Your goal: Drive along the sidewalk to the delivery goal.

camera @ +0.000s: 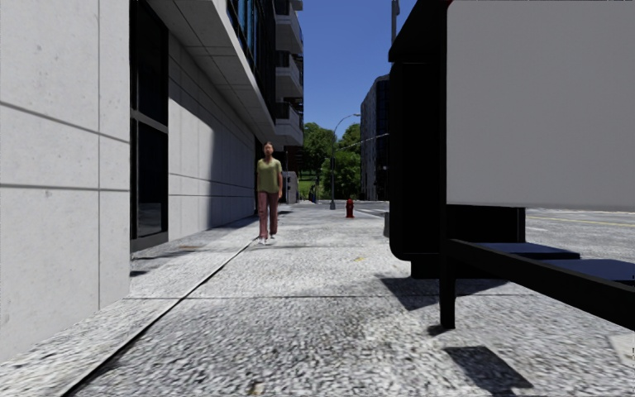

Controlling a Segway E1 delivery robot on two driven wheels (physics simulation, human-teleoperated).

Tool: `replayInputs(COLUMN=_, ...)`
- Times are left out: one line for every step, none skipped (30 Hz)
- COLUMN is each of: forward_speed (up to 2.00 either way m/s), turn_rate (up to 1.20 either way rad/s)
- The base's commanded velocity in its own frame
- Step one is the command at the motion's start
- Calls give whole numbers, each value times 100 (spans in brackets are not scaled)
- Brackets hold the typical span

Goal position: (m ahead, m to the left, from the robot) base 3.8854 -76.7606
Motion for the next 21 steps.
replayInputs(forward_speed=200, turn_rate=0)
replayInputs(forward_speed=200, turn_rate=0)
replayInputs(forward_speed=200, turn_rate=0)
replayInputs(forward_speed=200, turn_rate=0)
replayInputs(forward_speed=200, turn_rate=0)
replayInputs(forward_speed=200, turn_rate=0)
replayInputs(forward_speed=200, turn_rate=0)
replayInputs(forward_speed=200, turn_rate=0)
replayInputs(forward_speed=200, turn_rate=0)
replayInputs(forward_speed=200, turn_rate=0)
replayInputs(forward_speed=200, turn_rate=0)
replayInputs(forward_speed=200, turn_rate=0)
replayInputs(forward_speed=200, turn_rate=0)
replayInputs(forward_speed=200, turn_rate=0)
replayInputs(forward_speed=200, turn_rate=0)
replayInputs(forward_speed=200, turn_rate=0)
replayInputs(forward_speed=200, turn_rate=0)
replayInputs(forward_speed=200, turn_rate=0)
replayInputs(forward_speed=200, turn_rate=0)
replayInputs(forward_speed=200, turn_rate=0)
replayInputs(forward_speed=200, turn_rate=0)
